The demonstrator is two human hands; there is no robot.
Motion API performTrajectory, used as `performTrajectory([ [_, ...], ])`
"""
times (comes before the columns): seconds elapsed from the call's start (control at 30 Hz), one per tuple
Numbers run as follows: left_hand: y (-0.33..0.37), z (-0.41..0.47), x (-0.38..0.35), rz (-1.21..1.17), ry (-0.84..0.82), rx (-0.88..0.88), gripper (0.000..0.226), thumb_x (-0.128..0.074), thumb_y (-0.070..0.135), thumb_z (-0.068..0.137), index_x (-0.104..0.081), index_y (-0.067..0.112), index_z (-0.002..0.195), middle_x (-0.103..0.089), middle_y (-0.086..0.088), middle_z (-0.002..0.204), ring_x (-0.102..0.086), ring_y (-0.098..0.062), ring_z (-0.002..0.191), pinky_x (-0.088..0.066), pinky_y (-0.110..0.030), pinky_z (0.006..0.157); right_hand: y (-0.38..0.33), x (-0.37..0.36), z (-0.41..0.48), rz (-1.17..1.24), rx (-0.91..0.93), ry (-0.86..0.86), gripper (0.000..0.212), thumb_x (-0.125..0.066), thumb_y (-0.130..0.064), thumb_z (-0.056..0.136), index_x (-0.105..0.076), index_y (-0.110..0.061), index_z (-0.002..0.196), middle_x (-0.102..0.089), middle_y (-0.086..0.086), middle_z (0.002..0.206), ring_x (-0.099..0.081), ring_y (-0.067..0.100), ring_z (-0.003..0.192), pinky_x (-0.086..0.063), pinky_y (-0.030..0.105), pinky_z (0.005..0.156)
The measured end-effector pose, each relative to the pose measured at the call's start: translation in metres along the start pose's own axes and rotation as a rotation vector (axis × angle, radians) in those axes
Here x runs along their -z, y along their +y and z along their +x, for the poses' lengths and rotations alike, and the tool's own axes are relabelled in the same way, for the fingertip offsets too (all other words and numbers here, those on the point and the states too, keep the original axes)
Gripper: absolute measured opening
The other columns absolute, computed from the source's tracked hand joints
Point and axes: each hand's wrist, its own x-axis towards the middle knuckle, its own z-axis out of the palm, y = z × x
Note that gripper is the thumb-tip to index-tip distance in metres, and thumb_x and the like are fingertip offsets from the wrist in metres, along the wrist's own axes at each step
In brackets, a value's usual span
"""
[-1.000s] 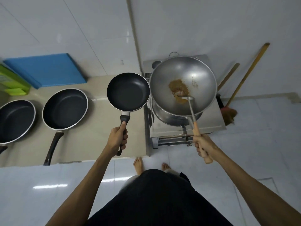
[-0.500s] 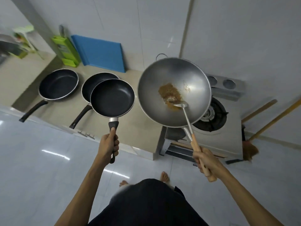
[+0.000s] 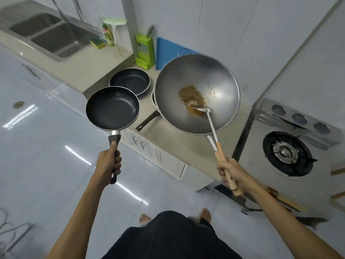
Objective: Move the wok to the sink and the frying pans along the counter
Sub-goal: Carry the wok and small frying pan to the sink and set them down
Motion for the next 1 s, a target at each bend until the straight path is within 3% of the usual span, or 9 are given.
performTrajectory([
  [0.3, 0.021, 0.044, 0.154, -0.037, 0.104, 0.002, 0.044, -0.051, 0.052, 0.096, -0.043, 0.016, 0.072, -0.032, 0.004, 0.055, -0.024, -0.013, 0.041, -0.024, -0.020, 0.038, -0.073, -0.156, 0.039, -0.083, 0.030, -0.105, 0.013, -0.055, -0.003, 0.085, -0.047, -0.012, 0.080, -0.047, 0.001, 0.054, -0.037, 0.015, 0.038, -0.032, 0.020, 0.038],
  [0.43, 0.040, 0.076, 0.196, -0.048, 0.134, -0.013, 0.043, -0.051, 0.052, 0.095, -0.045, 0.016, 0.072, -0.034, 0.003, 0.054, -0.026, -0.013, 0.040, -0.027, -0.022, 0.038, -0.115, -0.209, 0.065, -0.139, 0.025, -0.142, 0.015, -0.060, -0.013, 0.071, -0.046, -0.014, 0.077, -0.045, 0.002, 0.054, -0.037, 0.015, 0.037, -0.032, 0.020, 0.039],
  [0.77, 0.082, 0.187, 0.312, -0.092, 0.262, 0.031, 0.045, -0.052, 0.055, 0.090, -0.047, 0.015, 0.072, -0.035, 0.005, 0.049, -0.027, -0.014, 0.037, -0.029, -0.024, 0.039, -0.235, -0.357, 0.175, -0.228, -0.032, -0.210, 0.032, -0.064, -0.018, 0.059, -0.048, -0.014, 0.086, -0.046, 0.003, 0.055, -0.037, 0.017, 0.039, -0.032, 0.022, 0.042],
  [1.0, 0.135, 0.272, 0.381, -0.191, 0.369, 0.064, 0.043, -0.052, 0.052, 0.093, -0.047, 0.014, 0.074, -0.036, 0.005, 0.049, -0.026, -0.015, 0.038, -0.028, -0.023, 0.041, -0.347, -0.472, 0.249, -0.251, -0.033, -0.251, 0.025, -0.061, -0.014, 0.072, -0.045, -0.014, 0.092, -0.048, 0.000, 0.054, -0.041, 0.014, 0.038, -0.035, 0.023, 0.038],
])
